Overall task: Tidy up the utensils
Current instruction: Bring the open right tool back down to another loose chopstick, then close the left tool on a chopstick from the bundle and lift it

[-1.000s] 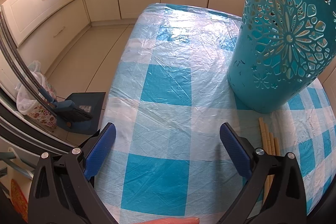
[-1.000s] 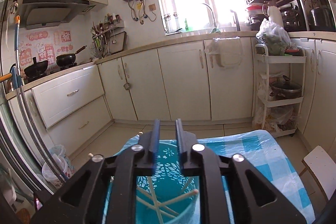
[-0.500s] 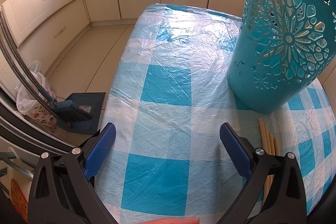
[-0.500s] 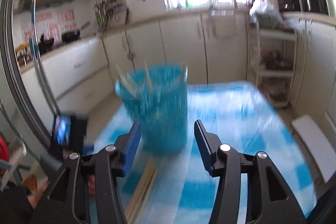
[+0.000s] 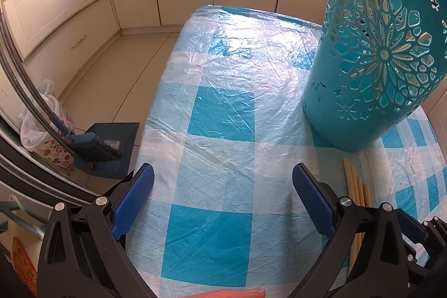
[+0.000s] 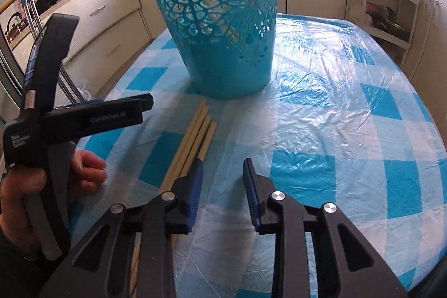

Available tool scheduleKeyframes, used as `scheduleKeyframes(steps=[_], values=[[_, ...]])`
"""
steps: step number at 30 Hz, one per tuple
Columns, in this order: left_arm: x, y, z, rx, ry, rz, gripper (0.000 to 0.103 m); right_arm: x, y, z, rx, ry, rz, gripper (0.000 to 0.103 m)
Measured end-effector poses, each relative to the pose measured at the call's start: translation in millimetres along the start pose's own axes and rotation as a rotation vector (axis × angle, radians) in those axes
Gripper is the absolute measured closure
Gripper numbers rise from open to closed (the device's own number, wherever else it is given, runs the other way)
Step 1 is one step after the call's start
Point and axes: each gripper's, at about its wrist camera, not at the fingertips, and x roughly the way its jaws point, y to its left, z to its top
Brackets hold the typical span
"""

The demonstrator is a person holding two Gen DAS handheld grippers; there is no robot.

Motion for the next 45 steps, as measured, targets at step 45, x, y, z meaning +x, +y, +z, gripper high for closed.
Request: scheduleKeyframes(steps=[45], values=[[-22.2, -82.0, -27.6, 0.253, 0.05, -0.021, 0.009, -8.2, -60.6, 1.4, 0.037, -0.007, -0.041, 0.093]])
